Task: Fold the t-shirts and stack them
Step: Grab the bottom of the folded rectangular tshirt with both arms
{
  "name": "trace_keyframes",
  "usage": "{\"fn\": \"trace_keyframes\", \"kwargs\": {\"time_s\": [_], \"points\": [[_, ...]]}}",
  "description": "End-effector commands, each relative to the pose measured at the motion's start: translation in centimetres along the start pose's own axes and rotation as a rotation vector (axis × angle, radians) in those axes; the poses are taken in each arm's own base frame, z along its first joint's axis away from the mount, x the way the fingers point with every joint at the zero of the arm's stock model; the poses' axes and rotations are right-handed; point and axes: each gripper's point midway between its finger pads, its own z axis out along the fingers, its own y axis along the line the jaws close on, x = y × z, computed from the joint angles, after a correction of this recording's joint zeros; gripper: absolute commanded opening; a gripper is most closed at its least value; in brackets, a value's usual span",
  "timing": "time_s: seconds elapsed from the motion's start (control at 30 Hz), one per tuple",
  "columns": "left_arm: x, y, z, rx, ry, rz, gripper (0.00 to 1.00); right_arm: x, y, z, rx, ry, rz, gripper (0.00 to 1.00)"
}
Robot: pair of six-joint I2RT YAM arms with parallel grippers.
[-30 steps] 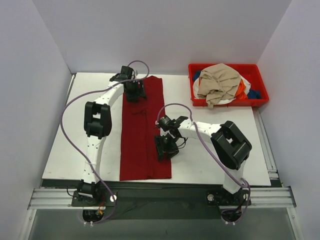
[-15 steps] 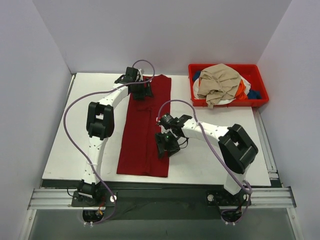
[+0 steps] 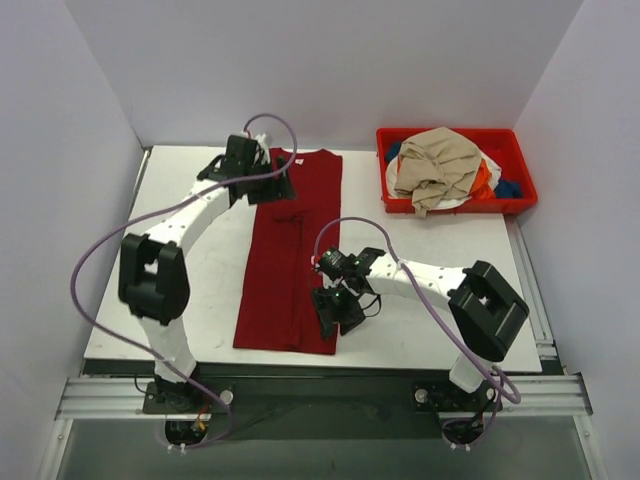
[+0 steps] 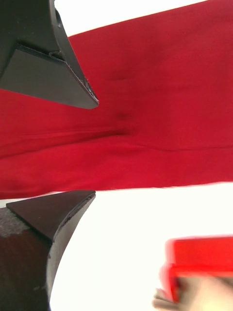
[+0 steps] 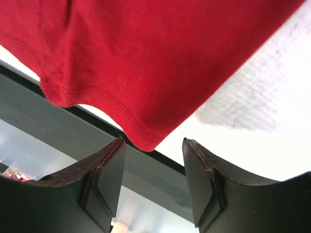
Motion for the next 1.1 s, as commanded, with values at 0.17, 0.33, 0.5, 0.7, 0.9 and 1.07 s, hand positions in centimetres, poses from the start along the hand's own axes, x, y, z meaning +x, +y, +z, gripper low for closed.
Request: {"fn": "trace_keyframes", "kwargs": {"time_s": [0.17, 0.33, 0.5, 0.7, 0.9, 1.07], "points": [[11.5, 0.0, -9.5, -0.056, 0.044, -0.026, 0.78, 0.6, -0.6, -2.3, 0.025, -0.068, 0.042, 0.51], [18.4, -1.7, -13.4, -0.069, 0.126, -0.022, 0.77, 1.1, -0.4, -3.5, 0.0, -0.114, 0.096, 0.51], [23.2, -3.1, -15.4, 0.049, 0.2, -0.028, 0.74, 2.0, -1.5, -3.0, 0.011, -0.193, 0.227, 0.52], [28.2, -3.5, -17.1, 0.071, 0.297, -0.046, 0.71, 2.1, -0.2, -2.6, -0.013, -0.221, 0.341, 0.52], [30.5, -4.2, -17.1, 0.021, 0.315, -0.083, 0.63, 3.1, 0.3, -2.2, 0.008, -0.192, 0.318, 0.52], [32.0, -5.1, -15.4, -0.001, 0.315, -0.042, 0.58, 2.5, -0.8, -3.3, 0.033, -0.22, 0.303, 0.53]]}}
